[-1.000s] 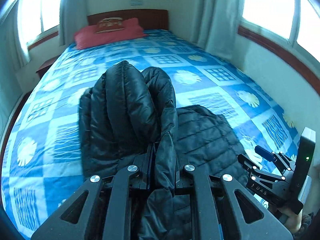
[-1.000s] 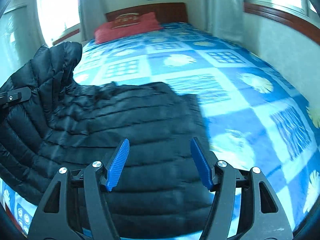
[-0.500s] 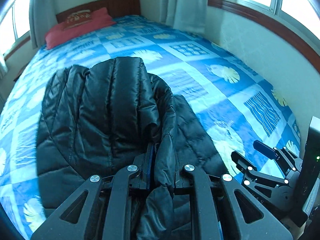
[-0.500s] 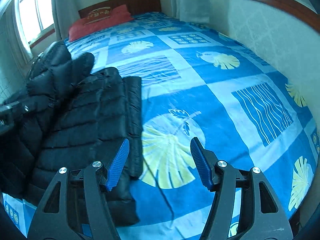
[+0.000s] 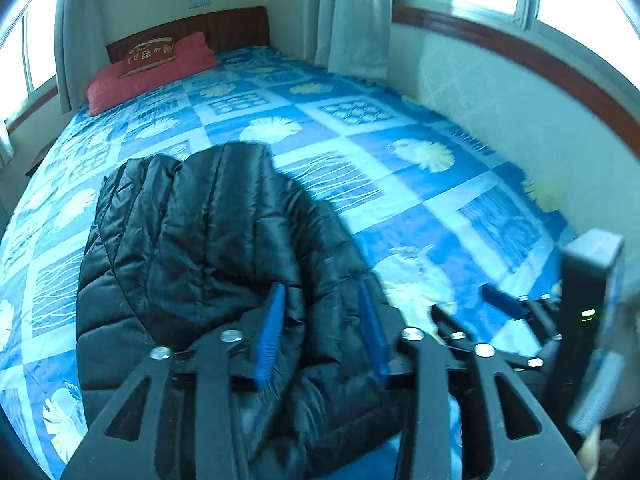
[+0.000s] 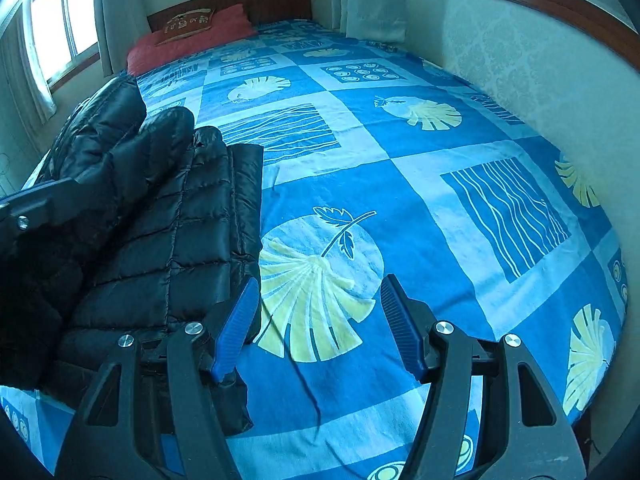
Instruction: Fold large clothes
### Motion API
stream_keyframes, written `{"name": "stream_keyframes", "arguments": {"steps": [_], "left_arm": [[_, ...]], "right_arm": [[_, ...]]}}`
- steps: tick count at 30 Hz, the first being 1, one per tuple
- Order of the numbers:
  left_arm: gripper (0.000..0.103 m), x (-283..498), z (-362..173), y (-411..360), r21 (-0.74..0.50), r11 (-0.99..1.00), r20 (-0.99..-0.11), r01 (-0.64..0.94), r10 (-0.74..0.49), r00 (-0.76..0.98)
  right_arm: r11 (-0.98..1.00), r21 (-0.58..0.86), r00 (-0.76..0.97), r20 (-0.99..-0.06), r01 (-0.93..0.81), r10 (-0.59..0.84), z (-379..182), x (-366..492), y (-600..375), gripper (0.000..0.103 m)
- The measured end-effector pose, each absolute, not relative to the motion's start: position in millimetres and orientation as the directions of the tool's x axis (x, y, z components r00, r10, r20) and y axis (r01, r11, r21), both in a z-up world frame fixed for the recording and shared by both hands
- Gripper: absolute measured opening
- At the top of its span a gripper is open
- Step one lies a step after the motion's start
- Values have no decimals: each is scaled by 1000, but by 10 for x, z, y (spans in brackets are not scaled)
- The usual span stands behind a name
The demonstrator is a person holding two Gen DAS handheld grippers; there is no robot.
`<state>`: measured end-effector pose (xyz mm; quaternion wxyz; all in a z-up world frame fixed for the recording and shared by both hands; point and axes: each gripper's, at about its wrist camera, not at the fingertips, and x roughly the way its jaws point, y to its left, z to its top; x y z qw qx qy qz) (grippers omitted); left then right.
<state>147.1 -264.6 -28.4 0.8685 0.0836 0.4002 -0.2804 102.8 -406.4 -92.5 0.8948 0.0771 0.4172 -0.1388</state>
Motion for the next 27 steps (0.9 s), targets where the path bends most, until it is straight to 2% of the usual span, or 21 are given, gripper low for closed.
{"name": "stream_keyframes", "arguments": {"steps": [9,10,11,16,18,22,25,27], "left_arm": [[42,1124,134,-2382,-86,803,-657,589,-491,573],[46,1125,174,-2266,-93,813,-646,575,-489,586],[53,1131,197,-2165,-96,822,-638,561,-484,599],[57,1258,194,-1462,-82,904,-602,419,-380,702],[57,1345,125,-1197,-69,933,-603,353,-321,730],[57,1545,-134,-731,-89,969,-640,232,-234,732],[57,1631,-335,-544,-108,976,-670,190,-213,711],[57,1642,-431,-462,-120,976,-684,180,-213,698]], "right_arm": [[953,-4,637,-743,302,-206,-685,868,-3899,63],[955,-4,643,-738,298,-204,-652,863,-3865,63],[956,-4,647,-735,294,-202,-624,866,-3830,63],[968,15,677,-717,251,-164,-461,945,-3618,65],[973,41,692,-710,228,-132,-388,1018,-3516,70],[982,60,705,-704,178,-85,-297,1197,-3275,73],[987,83,704,-709,137,-38,-277,1359,-3088,80],[987,99,689,-725,124,-14,-321,1469,-3004,80]]}}
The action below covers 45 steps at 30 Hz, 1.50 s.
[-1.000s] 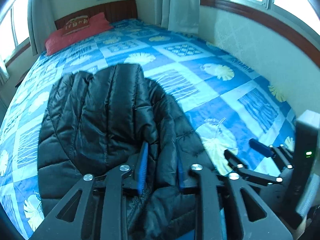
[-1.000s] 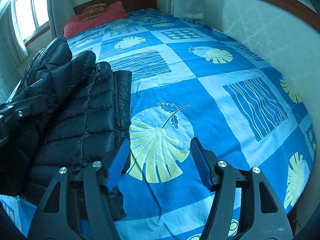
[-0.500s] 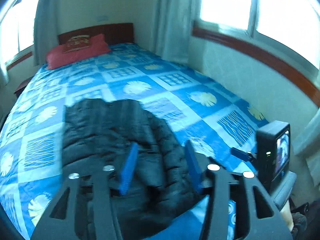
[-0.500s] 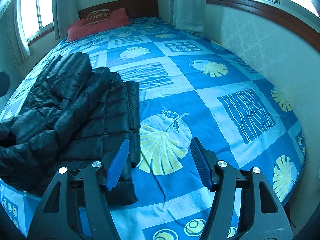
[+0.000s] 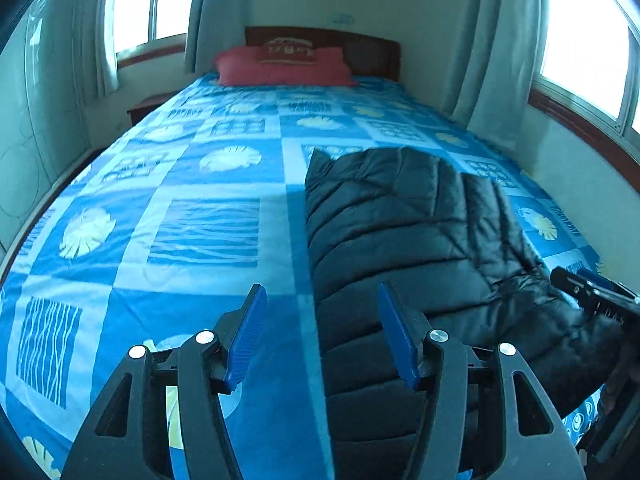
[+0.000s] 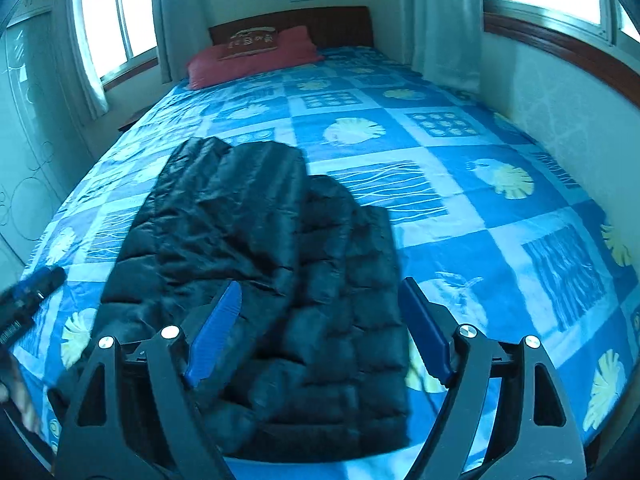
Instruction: Fold large clothes
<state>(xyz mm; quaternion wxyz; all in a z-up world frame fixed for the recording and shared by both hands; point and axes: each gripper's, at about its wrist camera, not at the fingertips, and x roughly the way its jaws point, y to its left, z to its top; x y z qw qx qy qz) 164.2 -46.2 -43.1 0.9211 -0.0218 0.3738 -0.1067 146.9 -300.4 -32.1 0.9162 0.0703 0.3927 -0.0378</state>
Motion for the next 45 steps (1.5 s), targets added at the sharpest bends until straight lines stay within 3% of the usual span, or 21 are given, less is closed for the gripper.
{"name": "stream_keyframes", "arguments": {"steps": [5,6,7,9,10,12,17,22,26,29,30,34,39,42,45], "left_arm": [[57,1643,-610,-395,-148,973,-701,178,-230,675],[57,1650,-636,-401,-153,972,-705,180,-235,670],[57,1658,-668,-409,-158,970,-709,183,-240,663],[57,1671,-698,-430,-166,968,-713,188,-249,655],[57,1675,-703,-437,-171,966,-713,192,-256,653],[57,1670,-683,-460,-181,962,-704,206,-273,656],[57,1677,-678,-633,-236,929,-676,287,-369,638],[57,1799,-929,-1044,-256,899,-721,354,-422,549],[57,1867,-1117,-1234,-223,910,-739,350,-392,548],[57,1834,-1125,-1266,-206,916,-737,344,-376,561],[57,1829,-1126,-1253,-209,916,-737,342,-377,561],[57,1798,-1053,-1186,-225,915,-729,336,-387,565],[57,1667,-879,-1049,-278,909,-686,310,-414,598],[57,1601,-786,-1009,-302,900,-660,316,-436,612],[57,1600,-856,-1106,-316,883,-677,348,-466,569]], "right_arm": [[977,168,592,-804,132,58,-610,1655,-3035,82],[963,242,580,-804,120,130,-668,1659,-3080,75],[952,287,571,-801,104,179,-702,1660,-3089,45],[956,278,571,-801,93,177,-698,1657,-3092,24],[968,238,596,-790,81,144,-635,1634,-3094,16],[975,201,633,-768,93,98,-534,1597,-3166,12],[982,122,617,-787,146,6,-662,1667,-3483,10],[983,77,572,-820,166,-32,-1138,1756,-3727,10],[983,91,576,-817,157,-16,-1271,1772,-3795,10],[980,86,576,-816,181,-35,-1188,1751,-3830,21],[975,79,574,-817,208,-56,-1113,1707,-3856,33],[966,111,634,-771,235,-65,-711,1487,-3861,34],[985,137,709,-705,103,24,-238,1193,-3459,34],[986,162,672,-727,-34,142,-294,1141,-3118,34],[992,105,631,-766,-69,125,-509,1153,-2979,32]]}}
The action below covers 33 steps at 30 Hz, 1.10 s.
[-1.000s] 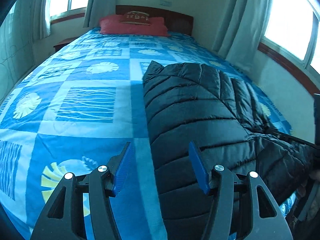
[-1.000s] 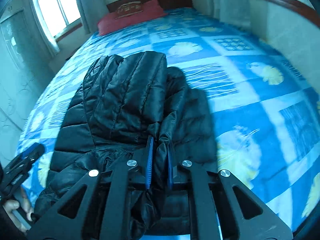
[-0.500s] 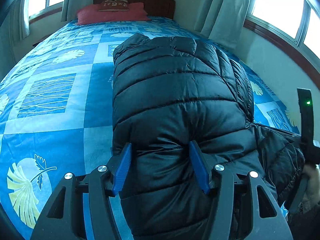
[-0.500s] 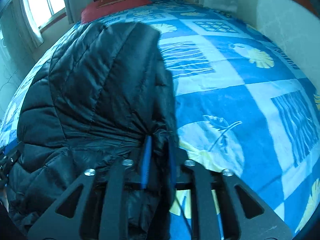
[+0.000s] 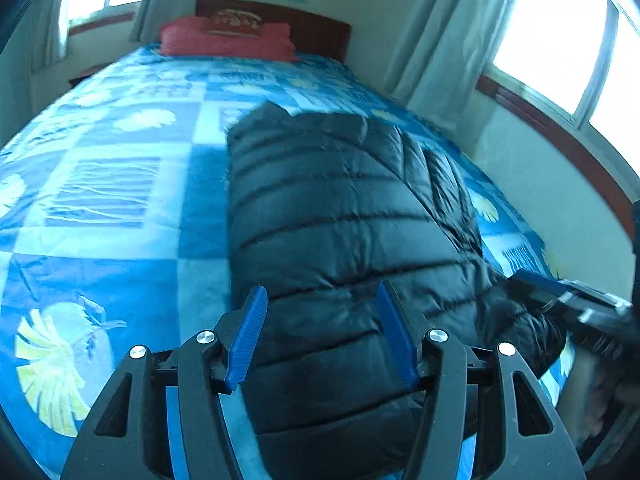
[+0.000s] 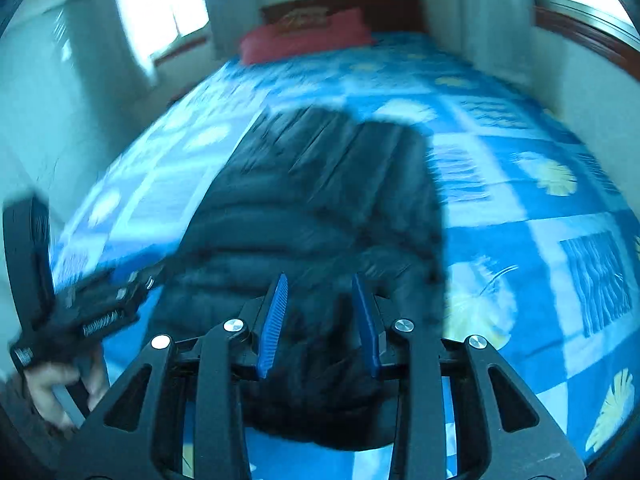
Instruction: Fold large clothes
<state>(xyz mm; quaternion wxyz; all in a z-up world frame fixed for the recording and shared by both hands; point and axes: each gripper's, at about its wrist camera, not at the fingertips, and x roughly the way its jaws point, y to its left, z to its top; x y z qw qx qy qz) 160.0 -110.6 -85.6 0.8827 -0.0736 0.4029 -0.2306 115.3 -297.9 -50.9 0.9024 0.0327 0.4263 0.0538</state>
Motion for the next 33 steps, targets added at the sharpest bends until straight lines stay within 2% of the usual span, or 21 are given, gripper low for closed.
{"name": "stream_keyframes", "arguments": {"steps": [3,9,14,18,22,27,33], "left_arm": [[57,1626,-1004,-1238,-316,879,-701,358,-471,536],[56,1720,-1194,-1455,-289,880,-720,378,-460,521],[56,1623,-998,-1353,-264,873,-724,409,-460,514],[56,1697,-654,-1171,-272,875,-657,400,-473,587],[56,2110,-529,-1219,-278,880,-632,385,-470,616],[56,2513,-687,-1374,-292,885,-673,362,-459,580],[56,2594,-989,-1558,-257,901,-731,350,-418,540]], "right_arm": [[999,39,583,-811,-25,46,-876,1230,-3091,31],[993,112,586,-807,29,74,-1221,1354,-3343,31],[993,114,568,-820,41,71,-891,1260,-3298,31],[991,133,669,-738,21,85,-323,1291,-3326,40],[993,118,706,-703,-9,90,-198,1770,-3340,41],[997,83,643,-764,2,62,-611,2331,-3401,41],[994,105,598,-798,20,72,-1055,2491,-3496,41]]}}
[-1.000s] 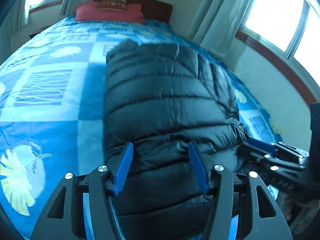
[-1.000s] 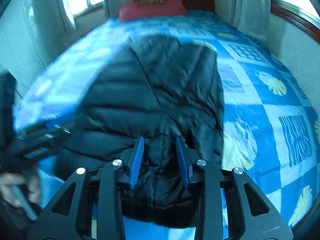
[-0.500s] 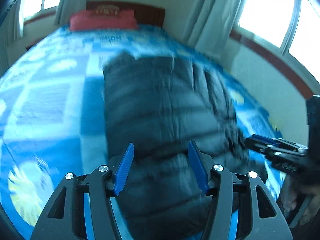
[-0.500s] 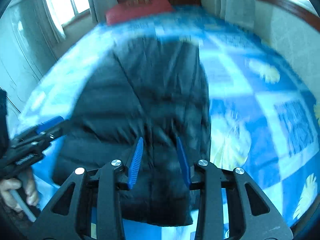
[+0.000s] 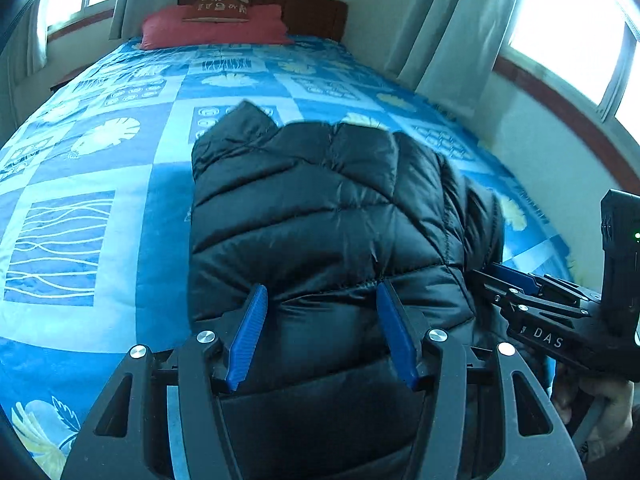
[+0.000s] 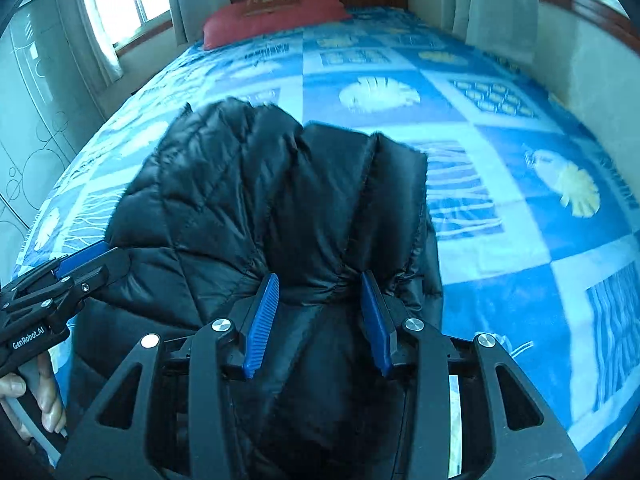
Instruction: Fold large clothes
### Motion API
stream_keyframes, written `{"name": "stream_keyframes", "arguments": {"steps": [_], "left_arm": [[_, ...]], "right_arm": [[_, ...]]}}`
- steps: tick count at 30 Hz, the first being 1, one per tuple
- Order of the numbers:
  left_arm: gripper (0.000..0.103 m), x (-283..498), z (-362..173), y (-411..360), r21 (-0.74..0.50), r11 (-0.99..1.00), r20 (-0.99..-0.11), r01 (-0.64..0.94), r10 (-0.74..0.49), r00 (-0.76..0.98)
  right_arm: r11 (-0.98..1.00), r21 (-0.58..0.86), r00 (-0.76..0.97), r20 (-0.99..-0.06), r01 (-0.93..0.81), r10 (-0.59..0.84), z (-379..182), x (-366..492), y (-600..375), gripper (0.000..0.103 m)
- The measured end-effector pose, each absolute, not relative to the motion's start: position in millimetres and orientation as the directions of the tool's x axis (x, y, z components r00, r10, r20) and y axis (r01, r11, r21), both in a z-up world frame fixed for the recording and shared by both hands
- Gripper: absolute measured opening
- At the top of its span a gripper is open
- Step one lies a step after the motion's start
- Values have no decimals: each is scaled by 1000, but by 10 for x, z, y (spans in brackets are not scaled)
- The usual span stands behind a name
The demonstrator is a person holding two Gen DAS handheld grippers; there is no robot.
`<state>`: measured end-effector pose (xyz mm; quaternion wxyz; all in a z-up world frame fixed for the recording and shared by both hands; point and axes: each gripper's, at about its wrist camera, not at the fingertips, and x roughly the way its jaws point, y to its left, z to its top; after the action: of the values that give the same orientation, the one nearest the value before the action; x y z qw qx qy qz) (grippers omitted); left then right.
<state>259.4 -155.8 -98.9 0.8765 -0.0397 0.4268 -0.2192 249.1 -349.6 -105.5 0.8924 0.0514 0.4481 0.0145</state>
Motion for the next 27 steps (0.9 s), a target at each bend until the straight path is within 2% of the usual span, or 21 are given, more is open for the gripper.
{"name": "stream_keyframes", "arguments": {"steps": [7,16,27], "left_arm": [[56,2627,-1158,-1691,-206,925,-756,320,-357,548],[56,2665,-1282,-1729,-192,931,-752,311,-343,563],[56,2622,-1207,-1781,-153,935,-754,319,-319,574]], "right_arm": [[997,68,611,-790,24,39,-1239,2513,-3448,40],[996,74,636,-771,40,31,-1339,2522,-3469,40],[999,32,661,-750,39,-2,-1268,2424,-3387,40]]}}
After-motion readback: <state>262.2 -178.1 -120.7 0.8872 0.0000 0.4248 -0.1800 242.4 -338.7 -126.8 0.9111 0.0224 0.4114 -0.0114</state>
